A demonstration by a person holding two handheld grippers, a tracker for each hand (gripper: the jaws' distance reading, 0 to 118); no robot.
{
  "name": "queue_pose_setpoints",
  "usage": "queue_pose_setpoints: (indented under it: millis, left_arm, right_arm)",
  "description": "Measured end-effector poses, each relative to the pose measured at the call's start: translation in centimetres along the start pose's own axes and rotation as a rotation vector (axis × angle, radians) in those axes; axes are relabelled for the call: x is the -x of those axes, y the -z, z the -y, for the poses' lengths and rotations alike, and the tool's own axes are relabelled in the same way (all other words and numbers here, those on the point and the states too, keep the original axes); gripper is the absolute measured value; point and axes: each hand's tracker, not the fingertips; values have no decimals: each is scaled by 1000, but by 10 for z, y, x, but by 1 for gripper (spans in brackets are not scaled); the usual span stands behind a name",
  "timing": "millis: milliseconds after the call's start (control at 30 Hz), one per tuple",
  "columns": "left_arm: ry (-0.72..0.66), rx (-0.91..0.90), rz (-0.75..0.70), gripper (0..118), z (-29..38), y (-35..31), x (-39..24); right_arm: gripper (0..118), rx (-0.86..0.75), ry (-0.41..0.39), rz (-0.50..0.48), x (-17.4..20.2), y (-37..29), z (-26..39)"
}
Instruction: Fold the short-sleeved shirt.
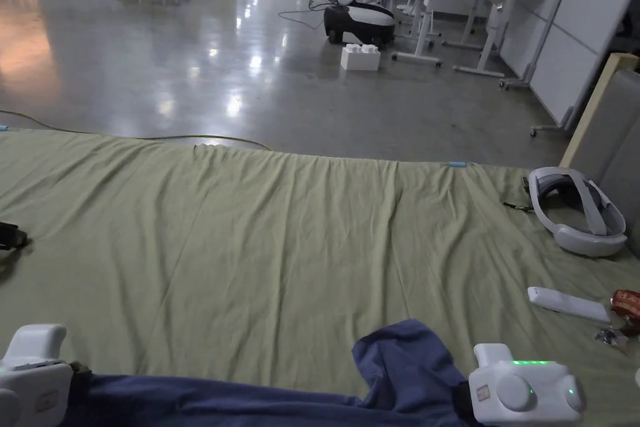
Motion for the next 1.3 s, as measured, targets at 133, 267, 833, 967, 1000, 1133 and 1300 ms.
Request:
queue_pose_setpoints:
  millis: [133,267,833,967,1000,1133,1300]
  left_arm:
    - [-15,7,1,7,8,-1,-1]
    - [-31,-20,22,7,16,-18,3]
    - [-61,-174,138,7,73,-143,44]
    - [-50,-117,137,7,115,-154,51]
    - [-61,-80,132,7,126,-153,53]
    - [-56,31,107,7,170,-144,52]
    - [-13,117,72,7,199,-127,51]
  right_arm:
    - [5,-14,-15,-14,7,-11,5]
    - [5,-107,13,-15,6,-38,17]
    - [5,-360,-11,-21,5,-222,153]
    - [5,-271,-3,3,5,-219,198]
    - [5,-257,10,11,6,-216,210]
    - [5,-160,4,38,12,-196,251]
    - [5,-105,11,58,19,-170,279]
